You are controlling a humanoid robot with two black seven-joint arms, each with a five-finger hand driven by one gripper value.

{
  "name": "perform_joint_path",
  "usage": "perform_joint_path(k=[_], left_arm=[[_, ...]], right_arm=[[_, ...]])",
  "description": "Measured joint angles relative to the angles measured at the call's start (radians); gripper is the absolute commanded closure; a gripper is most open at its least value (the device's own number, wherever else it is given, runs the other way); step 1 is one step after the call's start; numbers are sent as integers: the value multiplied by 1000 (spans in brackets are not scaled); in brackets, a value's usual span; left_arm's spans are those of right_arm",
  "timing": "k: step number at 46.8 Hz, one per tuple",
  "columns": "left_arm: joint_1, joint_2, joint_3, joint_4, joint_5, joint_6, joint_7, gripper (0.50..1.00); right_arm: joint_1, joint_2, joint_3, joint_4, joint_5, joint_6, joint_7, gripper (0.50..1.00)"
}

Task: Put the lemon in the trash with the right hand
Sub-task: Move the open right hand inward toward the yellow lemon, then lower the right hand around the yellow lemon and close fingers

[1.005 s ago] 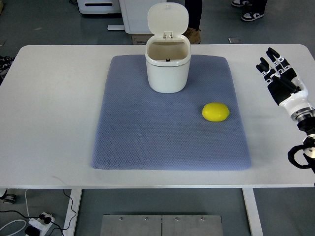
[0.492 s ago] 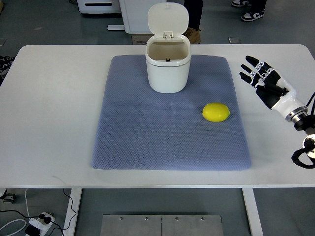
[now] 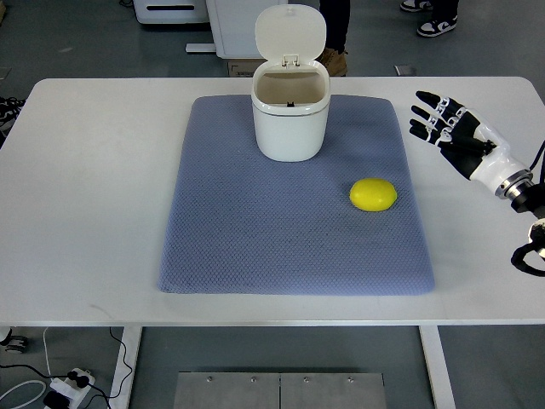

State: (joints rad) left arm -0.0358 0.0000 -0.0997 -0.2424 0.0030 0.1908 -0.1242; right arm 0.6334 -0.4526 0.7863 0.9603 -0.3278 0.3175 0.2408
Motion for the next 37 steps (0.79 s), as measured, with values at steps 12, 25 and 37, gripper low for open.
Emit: perform_joint_path(k=[12,25,37], left_arm=[[-1,0,0,0,0,0,0,500],[-1,0,0,0,0,-1,0,500],[-1,0,0,0,0,0,0,500]], right_arm=[[5,-5,-6,12,-23,15,-90,500],[27,-20,-58,34,-249,54,-24,500],[101,-52,-166,38,-273,47,-8,505]])
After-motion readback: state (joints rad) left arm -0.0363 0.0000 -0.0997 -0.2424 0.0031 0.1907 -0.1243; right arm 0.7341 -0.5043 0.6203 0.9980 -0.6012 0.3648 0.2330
